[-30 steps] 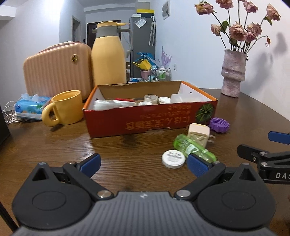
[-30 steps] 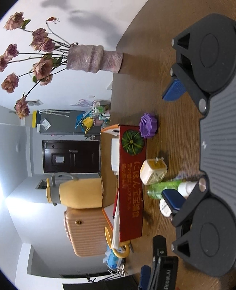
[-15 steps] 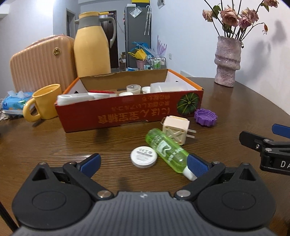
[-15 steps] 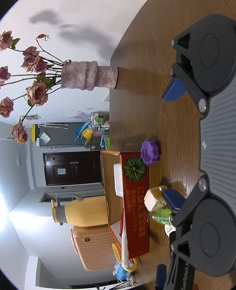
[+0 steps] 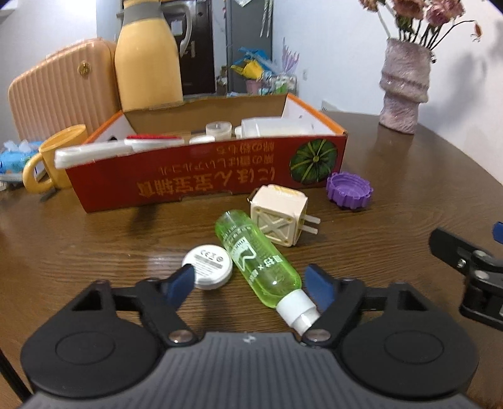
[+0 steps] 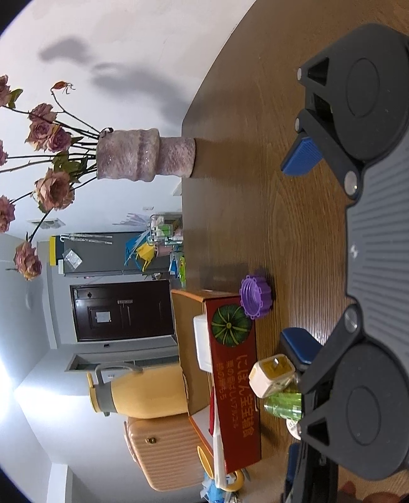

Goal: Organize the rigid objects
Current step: 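Grasp the green spray bottle with the left gripper, then lift the spray bottle with the left gripper while the right gripper approaches the purple cap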

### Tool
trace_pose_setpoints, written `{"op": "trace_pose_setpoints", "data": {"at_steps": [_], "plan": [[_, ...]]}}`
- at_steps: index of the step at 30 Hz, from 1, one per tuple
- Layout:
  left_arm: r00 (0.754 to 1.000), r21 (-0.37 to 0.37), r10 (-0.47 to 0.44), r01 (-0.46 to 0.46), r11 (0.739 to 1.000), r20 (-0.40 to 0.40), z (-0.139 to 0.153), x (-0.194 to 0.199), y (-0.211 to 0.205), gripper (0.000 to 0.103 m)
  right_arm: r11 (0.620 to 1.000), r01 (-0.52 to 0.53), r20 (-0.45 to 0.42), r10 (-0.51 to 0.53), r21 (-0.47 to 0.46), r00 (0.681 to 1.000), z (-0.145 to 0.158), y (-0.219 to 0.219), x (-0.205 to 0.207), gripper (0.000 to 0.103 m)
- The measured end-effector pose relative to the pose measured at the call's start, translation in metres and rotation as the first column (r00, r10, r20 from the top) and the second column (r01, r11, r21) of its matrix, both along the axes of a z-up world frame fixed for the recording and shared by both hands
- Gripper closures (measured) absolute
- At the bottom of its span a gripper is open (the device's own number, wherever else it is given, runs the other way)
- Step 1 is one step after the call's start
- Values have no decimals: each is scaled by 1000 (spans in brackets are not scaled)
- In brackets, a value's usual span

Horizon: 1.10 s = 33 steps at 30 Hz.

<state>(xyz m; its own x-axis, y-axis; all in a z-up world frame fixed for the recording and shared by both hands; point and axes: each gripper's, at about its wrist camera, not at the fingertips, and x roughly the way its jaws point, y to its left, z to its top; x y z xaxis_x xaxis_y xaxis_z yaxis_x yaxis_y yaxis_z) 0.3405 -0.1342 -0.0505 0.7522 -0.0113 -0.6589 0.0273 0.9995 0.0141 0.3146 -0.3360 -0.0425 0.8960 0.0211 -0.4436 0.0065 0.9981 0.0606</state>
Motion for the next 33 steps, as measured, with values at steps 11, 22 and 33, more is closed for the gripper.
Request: {"op": "trace_pose_setpoints", "data": {"at_steps": [11, 22, 33], "plan": [[1000, 39, 2, -3, 999, 20, -5, 14, -18, 57, 1000, -14, -7, 14, -1, 1000, -1, 3, -2, 0], [999, 22, -54, 54, 998, -2, -9, 12, -23, 71, 1000, -4, -16, 4, 7, 1000, -3, 1, -1, 0], [998, -9, -65, 65, 998, -3, -8, 11, -16, 72, 1000, 15, -33, -15, 3, 999, -6, 0, 2, 0]]}}
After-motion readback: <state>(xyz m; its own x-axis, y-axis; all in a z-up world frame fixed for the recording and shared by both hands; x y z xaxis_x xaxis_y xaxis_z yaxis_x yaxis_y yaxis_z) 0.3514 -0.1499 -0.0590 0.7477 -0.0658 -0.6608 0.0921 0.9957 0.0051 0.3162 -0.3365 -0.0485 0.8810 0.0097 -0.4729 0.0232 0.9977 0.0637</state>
